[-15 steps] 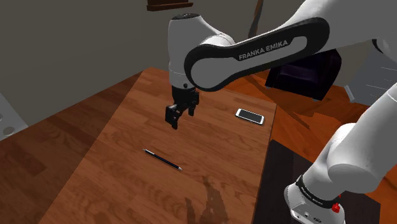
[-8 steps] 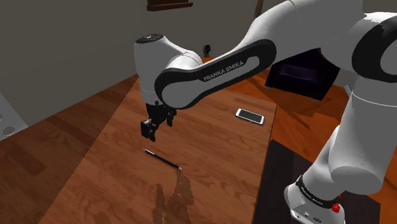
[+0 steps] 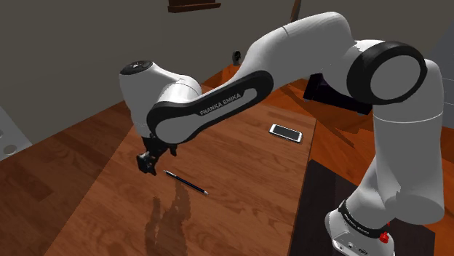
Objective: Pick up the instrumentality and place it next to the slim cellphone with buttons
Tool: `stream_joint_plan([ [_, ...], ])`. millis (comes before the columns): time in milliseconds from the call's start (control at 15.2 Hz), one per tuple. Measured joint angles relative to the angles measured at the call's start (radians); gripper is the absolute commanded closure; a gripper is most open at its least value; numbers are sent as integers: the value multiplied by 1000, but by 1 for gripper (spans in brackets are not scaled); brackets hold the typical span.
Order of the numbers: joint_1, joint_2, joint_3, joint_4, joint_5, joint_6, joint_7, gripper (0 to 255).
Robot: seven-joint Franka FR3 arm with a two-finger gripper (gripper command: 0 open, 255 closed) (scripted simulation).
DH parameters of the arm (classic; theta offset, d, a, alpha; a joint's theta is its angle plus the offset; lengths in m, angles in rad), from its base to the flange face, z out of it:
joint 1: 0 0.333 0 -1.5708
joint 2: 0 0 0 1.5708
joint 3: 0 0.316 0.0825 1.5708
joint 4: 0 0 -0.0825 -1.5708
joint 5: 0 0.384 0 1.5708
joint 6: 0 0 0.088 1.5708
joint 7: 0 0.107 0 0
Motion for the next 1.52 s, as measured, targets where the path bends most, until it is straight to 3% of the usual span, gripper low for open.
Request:
stream_joint_plan([
  [792, 10, 49, -14, -16, -26, 60, 16, 0],
  [858, 10, 49, -14, -16, -26, 60, 16, 255],
  [1518, 12, 49, -13, -10, -26, 60, 16, 255],
])
